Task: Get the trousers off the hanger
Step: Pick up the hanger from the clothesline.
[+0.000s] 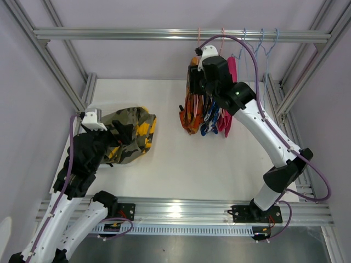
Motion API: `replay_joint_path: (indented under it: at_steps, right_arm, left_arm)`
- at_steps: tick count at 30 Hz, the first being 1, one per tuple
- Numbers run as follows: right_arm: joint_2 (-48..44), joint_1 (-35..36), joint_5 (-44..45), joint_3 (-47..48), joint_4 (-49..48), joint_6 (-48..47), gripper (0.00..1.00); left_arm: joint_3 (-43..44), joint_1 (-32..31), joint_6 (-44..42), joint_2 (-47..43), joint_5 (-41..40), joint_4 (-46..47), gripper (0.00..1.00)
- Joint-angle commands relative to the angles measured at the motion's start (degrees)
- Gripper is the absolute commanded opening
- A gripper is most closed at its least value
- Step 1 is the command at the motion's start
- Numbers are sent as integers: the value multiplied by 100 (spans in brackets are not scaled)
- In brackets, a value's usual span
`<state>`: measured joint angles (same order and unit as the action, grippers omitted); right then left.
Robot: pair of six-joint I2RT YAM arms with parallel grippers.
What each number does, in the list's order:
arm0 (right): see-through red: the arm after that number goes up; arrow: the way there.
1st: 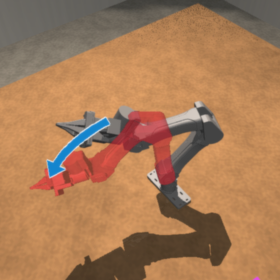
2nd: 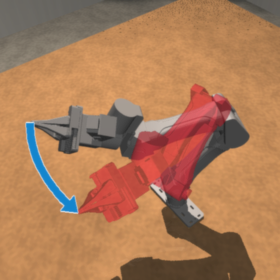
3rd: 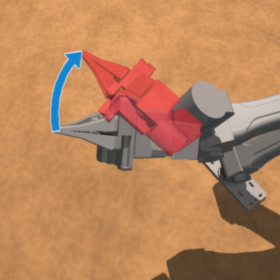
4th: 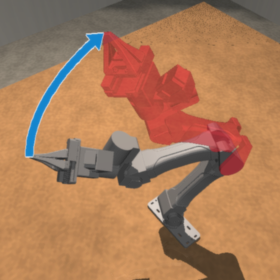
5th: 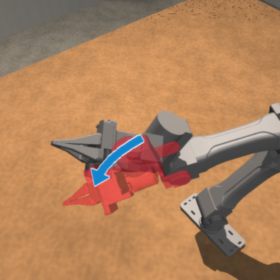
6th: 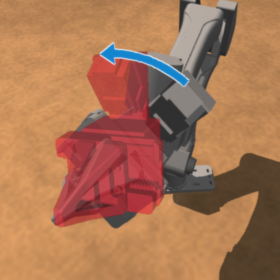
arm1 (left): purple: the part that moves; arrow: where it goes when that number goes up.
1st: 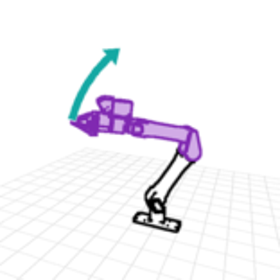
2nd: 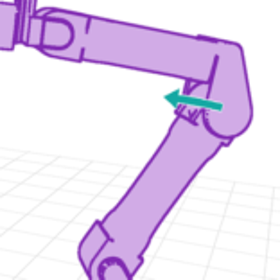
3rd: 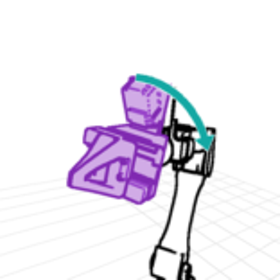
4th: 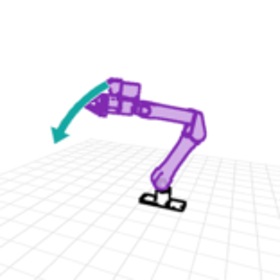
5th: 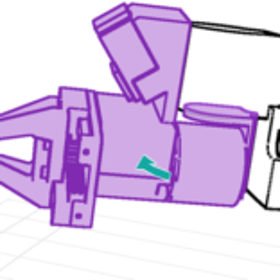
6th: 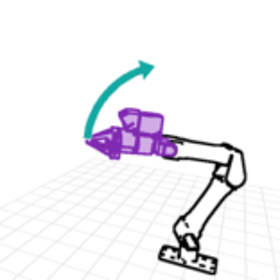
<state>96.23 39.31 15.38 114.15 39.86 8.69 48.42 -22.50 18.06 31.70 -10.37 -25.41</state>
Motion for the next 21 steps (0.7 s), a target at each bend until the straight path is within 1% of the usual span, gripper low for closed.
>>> replay_joint_path:
  at_steps: [1,6,9,14,21]
  right_arm:
    - [-332,-256,-552,-295,-565,326,49]
    - [-622,-660,-1456,-1068,-1120,730,48]
    - [-719,-793,-1957,-1315,-1506,924,48]
    - [-816,-986,-2424,-1518,-1876,1143,47]
    - [-851,-1127,-2777,-1615,-2183,1416,45]
  left_arm:
    - [-35,-44,-101,38,-35,98,99]
    - [-35,-44,-101,46,-35,98,99]
    - [-35,-44,-101,55,-26,98,99]
    - [-17,-44,-101,55,-18,98,99]
    - [-17,-44,-101,55,-18,89,99]
